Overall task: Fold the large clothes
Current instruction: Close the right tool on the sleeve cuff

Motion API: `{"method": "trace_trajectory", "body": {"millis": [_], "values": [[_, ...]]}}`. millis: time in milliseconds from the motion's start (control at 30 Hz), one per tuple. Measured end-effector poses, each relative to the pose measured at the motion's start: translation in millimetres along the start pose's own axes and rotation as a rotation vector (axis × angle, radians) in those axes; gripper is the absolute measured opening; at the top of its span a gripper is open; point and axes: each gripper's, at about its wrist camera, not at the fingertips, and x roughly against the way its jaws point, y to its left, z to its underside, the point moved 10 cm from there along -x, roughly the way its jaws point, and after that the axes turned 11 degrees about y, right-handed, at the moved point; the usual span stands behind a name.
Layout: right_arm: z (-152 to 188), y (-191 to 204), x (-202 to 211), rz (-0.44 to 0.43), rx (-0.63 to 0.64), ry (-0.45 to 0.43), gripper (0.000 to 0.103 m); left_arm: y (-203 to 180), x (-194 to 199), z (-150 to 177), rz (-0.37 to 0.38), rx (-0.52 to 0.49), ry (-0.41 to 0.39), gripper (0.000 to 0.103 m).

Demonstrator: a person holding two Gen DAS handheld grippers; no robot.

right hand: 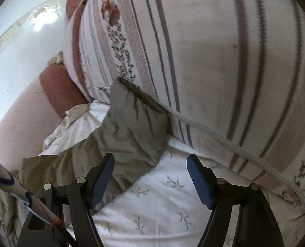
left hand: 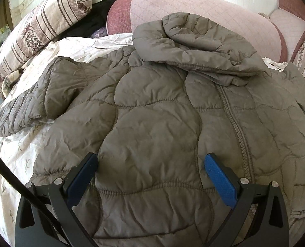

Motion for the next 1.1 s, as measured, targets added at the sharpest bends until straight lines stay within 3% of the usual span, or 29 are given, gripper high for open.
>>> {"method": "trace_trajectory", "body": {"millis": [200, 267, 300, 333, 400, 533, 733, 933, 1100], "values": [[-15.8, 2.8, -31.8, 0.010, -0.009, 0.047, 0.077, -0.8, -0.7, -0.5, -0.007, -0.004, -0.004, 0.103], [-20.4, 0.4, -41.6, 0.020, -0.020, 0.067, 0.064, -0.7, -0.5, -0.2, -0.008, -0.005, -0.004, 0.103], [-21.4, 0.0, -47.2, 0.002, -0.024, 0.084, 0.035, -0.7, -0.5, -0.1, -0.011, -0.006, -0.003, 0.103], [-20.8, -0.3, -50.9, -0.009, -0.026, 0.102, 0.022, -0.8, -0.5, -0.1, -0.012, -0.007, -0.004, 0.103], [-19.6, -0.1, -46.9, -0.034, -0.038, 0.099, 0.017, -0.1, 0.1, -0.2, -0.010, -0.006, -0.004, 0.103], [-16.9, 10.3, -4.6, -0.060, -0.029, 0.009, 0.015, -0.8, -0.2, -0.5, -0.009, -0.005, -0.003, 0.103], [-1.4, 55.0, 78.4, -0.171, 0.026, -0.098, 0.015, 0.7, 6.1, -0.8, 0.012, 0.014, -0.002, 0.103], [30.9, 152.8, 167.6, -0.363, 0.167, -0.155, 0.014, 6.2, 24.4, -4.0, 0.033, 0.038, -0.038, 0.103], [93.3, 250.4, 211.4, -0.554, 0.296, -0.115, 0.014, 15.8, 35.4, -6.6, 0.029, 0.057, -0.063, 0.103]]}}
